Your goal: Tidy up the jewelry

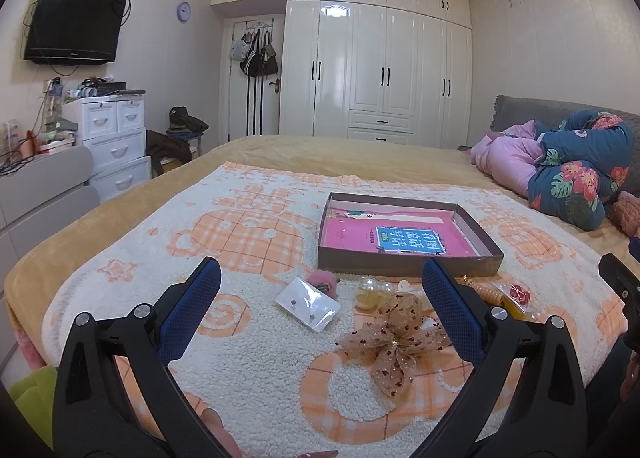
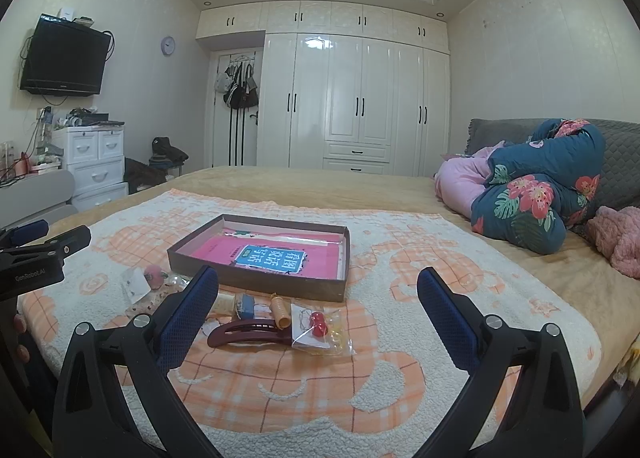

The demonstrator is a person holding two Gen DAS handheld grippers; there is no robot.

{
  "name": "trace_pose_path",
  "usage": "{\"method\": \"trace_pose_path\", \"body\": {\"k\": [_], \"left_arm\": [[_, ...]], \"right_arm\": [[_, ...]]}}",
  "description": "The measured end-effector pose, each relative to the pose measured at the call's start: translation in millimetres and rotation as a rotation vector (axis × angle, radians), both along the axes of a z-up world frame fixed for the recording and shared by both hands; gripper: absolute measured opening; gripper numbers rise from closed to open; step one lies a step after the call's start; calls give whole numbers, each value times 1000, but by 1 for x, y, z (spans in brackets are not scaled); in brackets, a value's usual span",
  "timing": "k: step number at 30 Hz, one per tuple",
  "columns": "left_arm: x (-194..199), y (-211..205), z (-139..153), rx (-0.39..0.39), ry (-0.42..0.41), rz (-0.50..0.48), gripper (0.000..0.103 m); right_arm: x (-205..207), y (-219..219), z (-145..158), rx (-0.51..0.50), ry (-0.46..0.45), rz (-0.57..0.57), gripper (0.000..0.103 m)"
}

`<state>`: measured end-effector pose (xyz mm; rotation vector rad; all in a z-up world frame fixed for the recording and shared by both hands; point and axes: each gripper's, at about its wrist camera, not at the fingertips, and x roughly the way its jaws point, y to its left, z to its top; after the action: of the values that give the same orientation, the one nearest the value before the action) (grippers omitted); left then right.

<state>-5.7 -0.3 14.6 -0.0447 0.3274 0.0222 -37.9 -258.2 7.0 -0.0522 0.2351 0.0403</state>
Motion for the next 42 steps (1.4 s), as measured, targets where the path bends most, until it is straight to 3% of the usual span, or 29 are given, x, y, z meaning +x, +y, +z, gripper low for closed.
{"method": "trace_pose_path", "body": {"k": [29, 42], "left_arm": [[-2, 0, 0, 0, 4, 3, 92], [11, 14, -10, -20, 56, 44, 92]], "right_arm": [[1, 0, 2, 0, 11, 5, 97], [27, 18, -12, -40, 102, 84, 97]]}}
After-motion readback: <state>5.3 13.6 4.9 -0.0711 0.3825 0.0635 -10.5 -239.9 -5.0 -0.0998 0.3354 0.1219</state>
